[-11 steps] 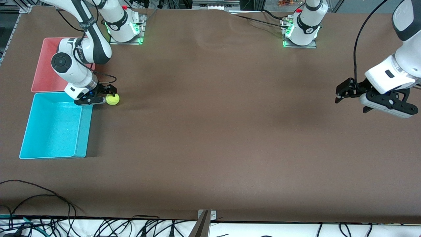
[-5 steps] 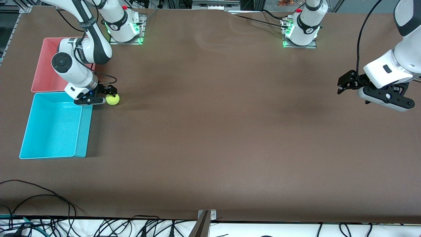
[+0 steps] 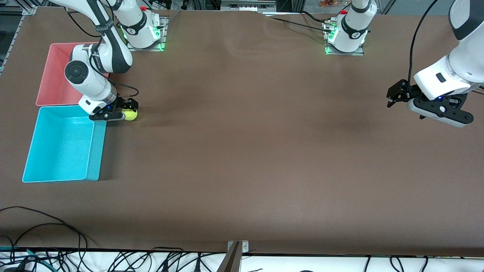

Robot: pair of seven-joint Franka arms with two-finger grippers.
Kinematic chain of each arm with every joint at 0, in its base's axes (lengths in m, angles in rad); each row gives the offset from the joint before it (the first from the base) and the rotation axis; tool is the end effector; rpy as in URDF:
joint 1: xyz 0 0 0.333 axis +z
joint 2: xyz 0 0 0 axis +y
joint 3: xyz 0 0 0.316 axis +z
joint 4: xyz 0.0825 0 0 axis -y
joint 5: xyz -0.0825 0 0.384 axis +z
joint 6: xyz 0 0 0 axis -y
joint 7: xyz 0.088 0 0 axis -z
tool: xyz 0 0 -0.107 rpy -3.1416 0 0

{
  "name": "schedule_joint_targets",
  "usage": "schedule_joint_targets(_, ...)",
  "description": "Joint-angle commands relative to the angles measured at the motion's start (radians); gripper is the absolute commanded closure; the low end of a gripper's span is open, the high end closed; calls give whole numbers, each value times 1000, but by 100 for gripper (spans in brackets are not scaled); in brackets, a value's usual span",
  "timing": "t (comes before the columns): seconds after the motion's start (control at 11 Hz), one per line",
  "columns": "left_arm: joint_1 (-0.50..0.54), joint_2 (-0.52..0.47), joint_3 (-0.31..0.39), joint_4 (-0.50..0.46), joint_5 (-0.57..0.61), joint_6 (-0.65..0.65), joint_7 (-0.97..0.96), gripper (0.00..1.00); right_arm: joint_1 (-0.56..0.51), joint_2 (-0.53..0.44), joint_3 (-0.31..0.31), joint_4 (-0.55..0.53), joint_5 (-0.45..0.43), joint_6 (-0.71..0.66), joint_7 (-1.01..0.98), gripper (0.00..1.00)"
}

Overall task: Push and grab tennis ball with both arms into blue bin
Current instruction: 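Close the right gripper around the tennis ball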

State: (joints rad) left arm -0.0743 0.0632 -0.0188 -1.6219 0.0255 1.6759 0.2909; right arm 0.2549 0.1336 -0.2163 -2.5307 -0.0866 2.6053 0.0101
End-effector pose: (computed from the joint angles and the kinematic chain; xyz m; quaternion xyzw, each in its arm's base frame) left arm 0.5780 -0.0512 0.5736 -0.9813 0.1922 0.0058 0.0116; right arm 0.4550 0.0170 0.2214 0.9976 0.0526 -0.0276 0.0361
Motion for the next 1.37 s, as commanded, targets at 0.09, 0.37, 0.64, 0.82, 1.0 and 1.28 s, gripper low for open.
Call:
schedule_joint_targets(0.09, 11, -11, -10, 8, 7, -15, 13, 0, 10, 96, 3, 13, -9, 71, 21, 0)
schedule_joint_targets(0.37, 13, -6, -9, 8, 7, -13, 20, 0, 10, 121, 3, 12, -9, 110, 19, 23)
schedule_joint_targets(0.64, 13, -5, -9, 4, 7, -15, 24, 0, 12, 116, 3, 15, -7, 108, 21, 67)
schedule_joint_targets(0.82, 13, -3, -9, 7, 7, -15, 13, 0, 12, 101, 3, 29, -8, 96, 11, 66)
schedule_joint_targets(1.0, 13, -2, -9, 7, 7, -15, 13, 0, 12, 78, 5, 103, -9, -56, 11, 65)
schedule_joint_targets(1.28, 11, -2, -10, 5, 5, -15, 10, 0, 12, 57, 2, 261, -9, -325, -12, 65)
